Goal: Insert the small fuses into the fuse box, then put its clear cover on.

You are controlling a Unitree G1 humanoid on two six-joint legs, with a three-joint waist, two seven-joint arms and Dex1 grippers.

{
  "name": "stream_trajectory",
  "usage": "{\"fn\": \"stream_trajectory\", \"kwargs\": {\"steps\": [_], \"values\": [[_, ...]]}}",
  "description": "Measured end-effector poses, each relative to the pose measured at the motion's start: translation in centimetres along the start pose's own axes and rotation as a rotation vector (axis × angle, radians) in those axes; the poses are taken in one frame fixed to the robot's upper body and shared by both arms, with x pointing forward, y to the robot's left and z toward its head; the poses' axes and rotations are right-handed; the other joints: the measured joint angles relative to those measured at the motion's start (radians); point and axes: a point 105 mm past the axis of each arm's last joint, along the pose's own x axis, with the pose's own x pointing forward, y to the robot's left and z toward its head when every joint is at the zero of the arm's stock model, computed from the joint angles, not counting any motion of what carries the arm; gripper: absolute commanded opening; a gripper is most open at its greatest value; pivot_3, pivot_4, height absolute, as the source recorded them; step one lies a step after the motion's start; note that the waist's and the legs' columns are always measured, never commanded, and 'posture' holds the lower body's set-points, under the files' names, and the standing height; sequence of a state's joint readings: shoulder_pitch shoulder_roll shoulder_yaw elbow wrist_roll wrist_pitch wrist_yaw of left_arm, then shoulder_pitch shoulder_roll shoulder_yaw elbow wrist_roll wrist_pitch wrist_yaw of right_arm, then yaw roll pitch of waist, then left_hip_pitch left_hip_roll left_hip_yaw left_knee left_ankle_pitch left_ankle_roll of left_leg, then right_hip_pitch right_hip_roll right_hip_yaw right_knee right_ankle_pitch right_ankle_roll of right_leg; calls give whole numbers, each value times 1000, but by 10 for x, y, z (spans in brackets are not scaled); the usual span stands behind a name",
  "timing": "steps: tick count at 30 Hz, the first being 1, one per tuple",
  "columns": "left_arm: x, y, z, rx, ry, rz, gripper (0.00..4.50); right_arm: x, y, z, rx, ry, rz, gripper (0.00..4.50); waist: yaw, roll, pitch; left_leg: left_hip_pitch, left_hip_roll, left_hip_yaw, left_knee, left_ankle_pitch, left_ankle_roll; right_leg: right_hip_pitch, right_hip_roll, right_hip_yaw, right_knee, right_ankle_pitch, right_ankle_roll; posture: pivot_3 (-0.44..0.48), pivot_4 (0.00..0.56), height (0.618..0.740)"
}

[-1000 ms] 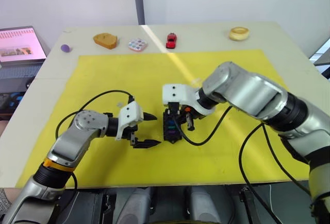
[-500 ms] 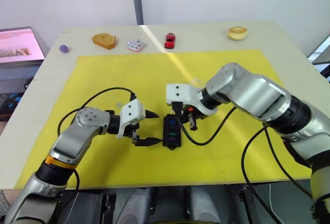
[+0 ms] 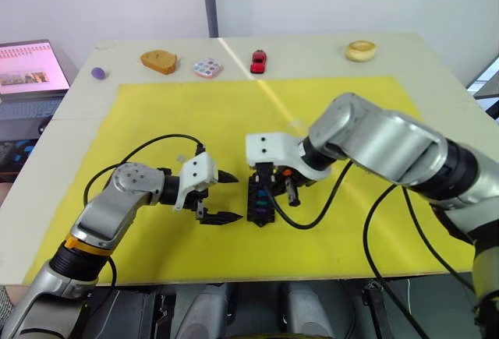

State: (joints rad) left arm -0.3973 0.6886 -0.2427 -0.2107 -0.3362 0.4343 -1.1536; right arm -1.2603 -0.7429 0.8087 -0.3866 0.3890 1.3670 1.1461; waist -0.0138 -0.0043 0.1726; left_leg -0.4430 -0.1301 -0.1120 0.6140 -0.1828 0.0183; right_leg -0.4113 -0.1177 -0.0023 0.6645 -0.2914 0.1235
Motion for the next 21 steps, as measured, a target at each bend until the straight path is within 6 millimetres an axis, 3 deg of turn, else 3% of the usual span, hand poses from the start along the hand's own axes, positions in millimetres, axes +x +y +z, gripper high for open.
{"fn": "stream_trajectory", "kwargs": {"steps": [21], "values": [[1,-2,3,3,1,-3,4466,10,-4,-1,10,28,-15,0,0,0,0,0,0,0,0,0,0,0,0,0,0,0,0,0,150,740]]}}
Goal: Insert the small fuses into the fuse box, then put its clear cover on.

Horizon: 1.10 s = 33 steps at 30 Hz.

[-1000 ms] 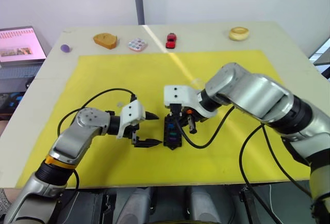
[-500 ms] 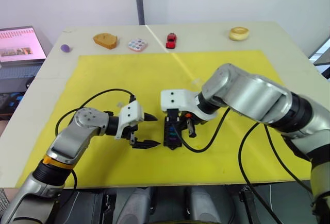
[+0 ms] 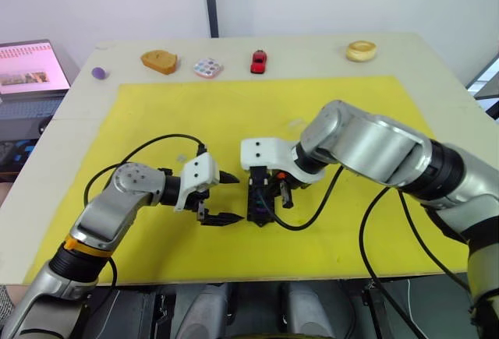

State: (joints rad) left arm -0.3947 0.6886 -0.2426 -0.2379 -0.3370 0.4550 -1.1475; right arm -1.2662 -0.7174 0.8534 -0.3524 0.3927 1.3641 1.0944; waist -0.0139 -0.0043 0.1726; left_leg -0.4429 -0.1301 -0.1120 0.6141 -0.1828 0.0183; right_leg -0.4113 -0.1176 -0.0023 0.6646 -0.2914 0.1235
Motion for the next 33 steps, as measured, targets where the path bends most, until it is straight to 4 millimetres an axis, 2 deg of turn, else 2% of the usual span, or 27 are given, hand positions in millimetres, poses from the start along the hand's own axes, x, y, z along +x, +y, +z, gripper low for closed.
{"fn": "stream_trajectory", "kwargs": {"steps": [19,33], "values": [[1,-3,-5,-19,2,11,4466,-6,-6,2,-9,10,-37,0,0,0,0,0,0,0,0,0,0,0,0,0,0,0,0,0,150,740],[1,-3,-5,-16,0,11,4466,-1,-2,2,54,24,-5,0,0,0,0,0,0,0,0,0,0,0,0,0,0,0,0,0,150,740]]}}
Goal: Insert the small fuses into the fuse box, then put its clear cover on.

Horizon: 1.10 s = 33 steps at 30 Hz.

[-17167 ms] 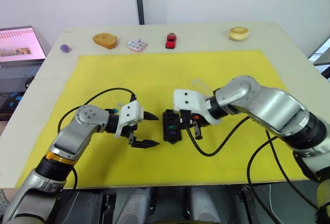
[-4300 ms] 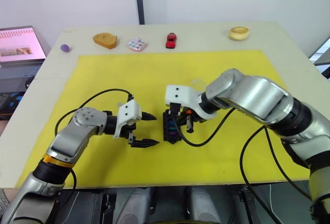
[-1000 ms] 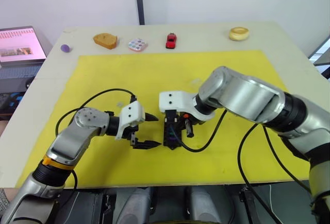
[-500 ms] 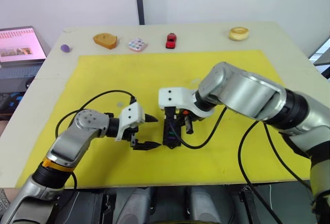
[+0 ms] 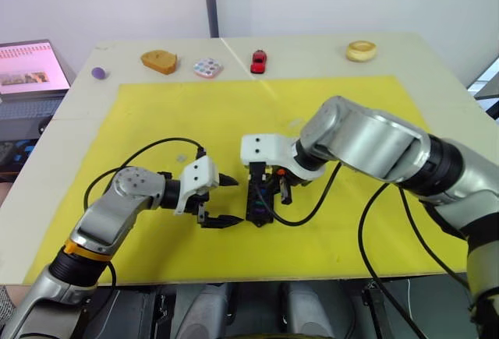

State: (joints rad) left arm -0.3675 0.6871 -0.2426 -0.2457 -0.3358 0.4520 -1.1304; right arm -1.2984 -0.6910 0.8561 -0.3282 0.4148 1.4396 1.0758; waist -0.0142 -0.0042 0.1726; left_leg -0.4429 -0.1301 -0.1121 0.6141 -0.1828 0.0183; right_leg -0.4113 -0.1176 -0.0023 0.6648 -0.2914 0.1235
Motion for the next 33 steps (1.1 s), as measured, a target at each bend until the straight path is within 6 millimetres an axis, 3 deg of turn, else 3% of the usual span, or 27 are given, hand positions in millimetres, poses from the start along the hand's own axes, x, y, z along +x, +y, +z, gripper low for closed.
{"fn": "stream_trajectory", "kwargs": {"steps": [33], "values": [[0,1,0,2,0,12,4466,3,-1,0,53,2,-8,0,0,0,0,0,0,0,0,0,0,0,0,0,0,0,0,0,150,740]]}}
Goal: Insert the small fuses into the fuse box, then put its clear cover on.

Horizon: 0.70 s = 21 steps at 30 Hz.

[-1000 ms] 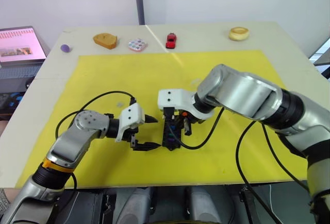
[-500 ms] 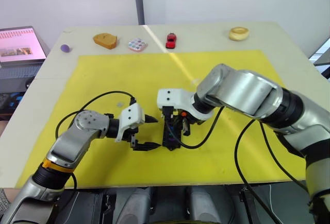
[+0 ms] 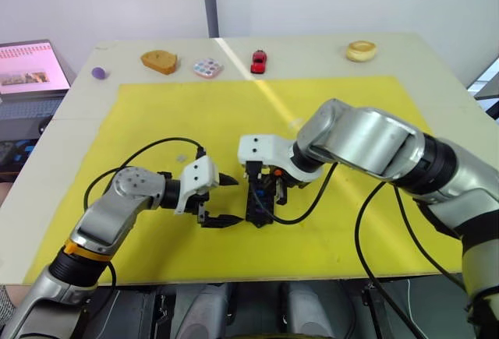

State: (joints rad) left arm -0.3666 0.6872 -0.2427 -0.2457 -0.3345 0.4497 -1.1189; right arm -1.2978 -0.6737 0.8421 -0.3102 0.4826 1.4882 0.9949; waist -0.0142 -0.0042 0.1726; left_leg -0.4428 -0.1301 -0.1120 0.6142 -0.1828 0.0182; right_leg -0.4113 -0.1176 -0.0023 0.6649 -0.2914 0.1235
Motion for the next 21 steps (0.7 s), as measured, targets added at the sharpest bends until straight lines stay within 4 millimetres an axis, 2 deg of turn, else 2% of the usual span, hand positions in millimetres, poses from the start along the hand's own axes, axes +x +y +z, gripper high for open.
{"fn": "stream_trajectory", "kwargs": {"steps": [21], "values": [[0,-1,-3,-9,3,8,4466,1,4,1,-1,-1,32,0,0,0,0,0,0,0,0,0,0,0,0,0,0,0,0,0,150,740]]}}
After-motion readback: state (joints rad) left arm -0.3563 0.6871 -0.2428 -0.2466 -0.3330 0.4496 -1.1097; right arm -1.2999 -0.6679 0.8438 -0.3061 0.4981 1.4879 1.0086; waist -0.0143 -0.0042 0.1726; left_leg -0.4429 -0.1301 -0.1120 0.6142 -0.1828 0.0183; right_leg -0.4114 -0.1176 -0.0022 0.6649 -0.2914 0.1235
